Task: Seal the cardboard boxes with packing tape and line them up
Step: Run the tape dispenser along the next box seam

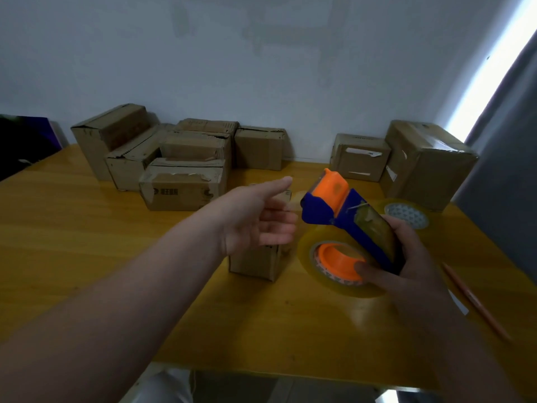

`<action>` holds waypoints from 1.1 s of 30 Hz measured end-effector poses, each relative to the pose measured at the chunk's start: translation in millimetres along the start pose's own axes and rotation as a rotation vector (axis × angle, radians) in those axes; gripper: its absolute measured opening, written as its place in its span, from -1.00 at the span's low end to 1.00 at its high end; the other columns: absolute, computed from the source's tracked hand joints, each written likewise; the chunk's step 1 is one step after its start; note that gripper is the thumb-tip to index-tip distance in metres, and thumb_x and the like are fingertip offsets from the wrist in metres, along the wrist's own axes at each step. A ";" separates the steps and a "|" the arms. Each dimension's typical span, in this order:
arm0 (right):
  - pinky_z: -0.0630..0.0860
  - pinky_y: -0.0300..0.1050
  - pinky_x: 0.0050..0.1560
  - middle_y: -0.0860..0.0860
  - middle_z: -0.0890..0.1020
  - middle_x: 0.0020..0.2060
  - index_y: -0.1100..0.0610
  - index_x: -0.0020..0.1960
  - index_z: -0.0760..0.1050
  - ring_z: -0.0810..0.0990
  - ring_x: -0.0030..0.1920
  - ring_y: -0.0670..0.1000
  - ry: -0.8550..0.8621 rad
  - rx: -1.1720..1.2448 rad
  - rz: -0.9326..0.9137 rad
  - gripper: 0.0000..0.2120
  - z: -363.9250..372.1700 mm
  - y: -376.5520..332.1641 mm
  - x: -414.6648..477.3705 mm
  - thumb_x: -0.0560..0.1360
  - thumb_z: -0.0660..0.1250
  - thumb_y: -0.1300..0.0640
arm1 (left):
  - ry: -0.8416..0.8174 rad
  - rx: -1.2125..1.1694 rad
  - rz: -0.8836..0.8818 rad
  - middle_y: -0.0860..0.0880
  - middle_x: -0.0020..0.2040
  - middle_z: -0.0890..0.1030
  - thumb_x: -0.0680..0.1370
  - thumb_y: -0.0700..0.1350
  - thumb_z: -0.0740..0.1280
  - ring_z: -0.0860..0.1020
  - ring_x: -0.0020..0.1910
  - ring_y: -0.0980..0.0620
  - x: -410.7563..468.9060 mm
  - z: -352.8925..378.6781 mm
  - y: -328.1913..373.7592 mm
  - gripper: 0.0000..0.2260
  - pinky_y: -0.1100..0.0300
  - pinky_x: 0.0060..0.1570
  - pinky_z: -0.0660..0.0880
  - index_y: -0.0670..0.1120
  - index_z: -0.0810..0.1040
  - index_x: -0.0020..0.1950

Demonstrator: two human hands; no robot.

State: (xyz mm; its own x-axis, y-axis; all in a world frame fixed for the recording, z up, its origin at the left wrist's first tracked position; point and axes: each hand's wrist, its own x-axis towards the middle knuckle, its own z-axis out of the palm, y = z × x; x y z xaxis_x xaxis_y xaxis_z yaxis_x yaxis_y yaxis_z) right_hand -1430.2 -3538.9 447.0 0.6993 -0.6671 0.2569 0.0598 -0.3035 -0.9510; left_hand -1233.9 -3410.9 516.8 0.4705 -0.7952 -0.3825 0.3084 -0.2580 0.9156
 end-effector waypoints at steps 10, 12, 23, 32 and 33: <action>0.60 -0.16 -0.08 -0.31 0.53 0.08 -0.31 0.24 0.42 0.57 0.08 -0.17 -0.190 -0.202 -0.057 -0.26 -6.4 -14.8 7.1 0.19 0.61 0.16 | 0.147 0.312 0.140 -0.05 -0.42 0.57 0.53 -0.22 0.34 0.53 -0.44 0.09 -2.9 -12.6 -4.2 -0.90 0.24 -0.38 0.53 -0.19 0.55 -0.19; 0.60 -0.14 -0.03 -0.32 0.50 0.15 -0.44 0.24 0.38 0.56 0.10 -0.18 -0.274 -0.236 -0.042 -0.20 -7.8 -25.5 14.0 0.13 0.62 0.01 | 0.166 0.324 0.136 -0.04 -0.42 0.58 0.53 -0.22 0.33 0.53 -0.44 0.10 -4.0 -19.6 -6.2 -0.90 0.22 -0.35 0.52 -0.19 0.56 -0.17; 0.63 -0.13 -0.08 -0.25 0.46 0.19 -0.55 0.16 0.35 0.55 0.05 -0.20 -0.449 -0.474 0.008 -0.27 -41.2 -44.2 33.6 0.22 0.59 0.05 | 0.474 0.200 0.202 -0.02 -0.45 0.58 0.50 -0.17 0.40 0.51 -0.42 0.07 -3.1 -77.5 -25.2 -0.88 0.14 -0.24 0.56 -0.17 0.57 -0.22; 0.63 0.02 -0.06 -0.26 0.47 0.13 -0.53 0.16 0.37 0.57 0.00 -0.11 -0.490 -0.533 0.016 -0.26 -38.3 -40.1 42.6 0.28 0.58 0.16 | 0.556 0.154 0.250 -0.04 -0.46 0.55 0.51 -0.16 0.40 0.46 -0.46 0.07 10.8 -78.7 -47.8 -0.79 0.24 -0.38 0.51 -0.18 0.56 -0.30; 0.63 0.00 -0.07 -0.27 0.47 0.12 -0.52 0.16 0.38 0.57 0.00 -0.15 -0.493 -0.526 0.019 -0.27 -37.3 -39.3 43.0 0.28 0.58 0.16 | 0.557 0.151 0.246 -0.04 -0.46 0.55 0.52 -0.15 0.40 0.46 -0.46 0.07 11.5 -79.5 -49.2 -0.80 0.23 -0.36 0.50 -0.19 0.56 -0.29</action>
State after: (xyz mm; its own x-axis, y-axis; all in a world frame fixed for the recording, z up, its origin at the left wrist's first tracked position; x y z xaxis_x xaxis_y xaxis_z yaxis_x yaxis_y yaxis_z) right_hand -1429.1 -3581.0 501.9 0.9443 -0.3288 0.0154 -0.2200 -0.6651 -0.7136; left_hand -1177.9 -3363.7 457.5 0.8854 -0.4467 -0.1284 0.0353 -0.2110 0.9769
